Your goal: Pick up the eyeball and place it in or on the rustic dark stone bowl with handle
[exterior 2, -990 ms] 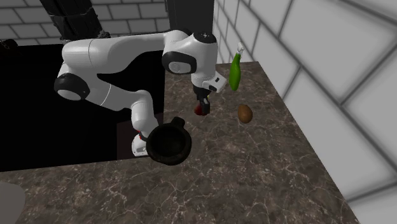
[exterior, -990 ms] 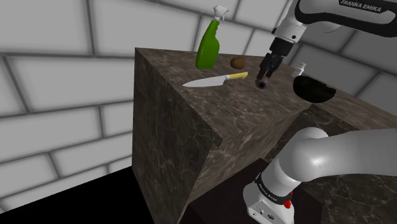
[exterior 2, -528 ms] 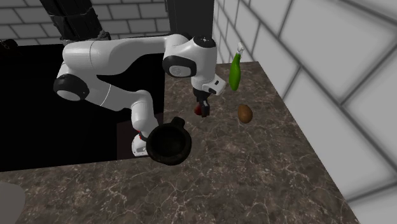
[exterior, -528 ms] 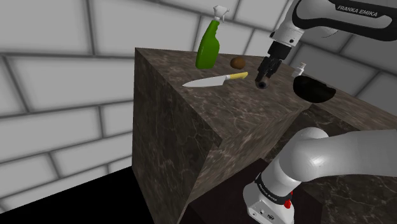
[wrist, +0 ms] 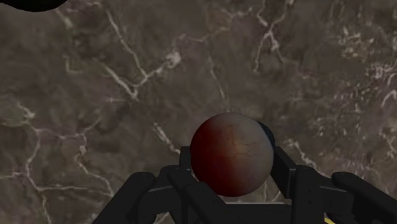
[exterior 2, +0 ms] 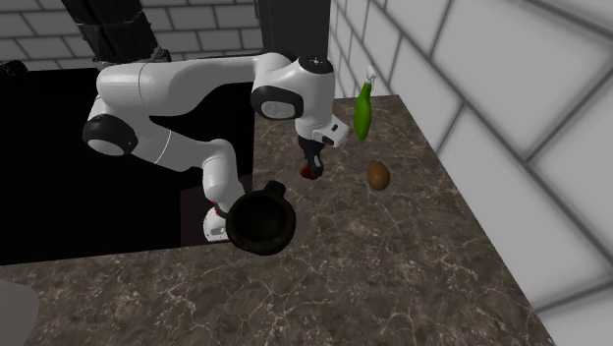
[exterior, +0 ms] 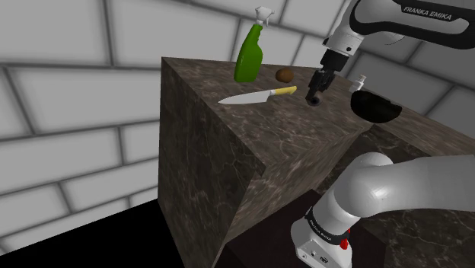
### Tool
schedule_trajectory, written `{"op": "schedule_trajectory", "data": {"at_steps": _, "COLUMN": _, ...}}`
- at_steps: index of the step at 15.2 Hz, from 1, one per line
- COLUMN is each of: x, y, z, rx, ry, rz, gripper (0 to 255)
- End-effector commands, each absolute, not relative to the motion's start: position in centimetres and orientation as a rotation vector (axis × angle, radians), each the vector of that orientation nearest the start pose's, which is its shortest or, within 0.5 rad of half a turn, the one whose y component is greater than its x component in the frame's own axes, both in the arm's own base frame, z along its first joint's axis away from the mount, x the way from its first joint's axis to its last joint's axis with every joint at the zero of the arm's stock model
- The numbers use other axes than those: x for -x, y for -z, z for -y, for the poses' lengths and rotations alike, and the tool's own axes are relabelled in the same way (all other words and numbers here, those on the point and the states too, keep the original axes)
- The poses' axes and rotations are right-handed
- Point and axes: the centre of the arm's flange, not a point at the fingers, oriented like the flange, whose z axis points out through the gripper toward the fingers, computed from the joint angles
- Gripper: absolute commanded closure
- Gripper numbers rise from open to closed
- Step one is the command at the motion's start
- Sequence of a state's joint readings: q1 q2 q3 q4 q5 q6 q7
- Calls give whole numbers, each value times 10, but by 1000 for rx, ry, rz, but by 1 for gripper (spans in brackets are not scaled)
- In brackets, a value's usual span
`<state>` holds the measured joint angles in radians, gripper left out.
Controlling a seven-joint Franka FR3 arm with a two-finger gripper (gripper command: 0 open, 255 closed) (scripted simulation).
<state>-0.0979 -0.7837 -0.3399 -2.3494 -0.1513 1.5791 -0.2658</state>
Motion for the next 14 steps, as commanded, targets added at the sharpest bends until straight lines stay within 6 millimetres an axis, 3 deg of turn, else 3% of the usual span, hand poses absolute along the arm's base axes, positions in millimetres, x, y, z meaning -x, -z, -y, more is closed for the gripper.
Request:
{"op": "schedule_trajectory", "data": {"at_steps": 1, "x": -272, "y": -575, "z": 177, "rx": 3052, "ry": 17, "rz": -112, "gripper": 255}}
{"op": "schedule_trajectory", "data": {"at_steps": 4, "x": -272, "y": -575, "z": 177, "rx": 3052, "ry": 17, "rz": -112, "gripper": 255}}
{"op": "schedule_trajectory", "data": {"at_steps": 14, "x": -272, "y": -628, "z": 177, "rx": 3052, "ry": 17, "rz": -112, "gripper": 255}}
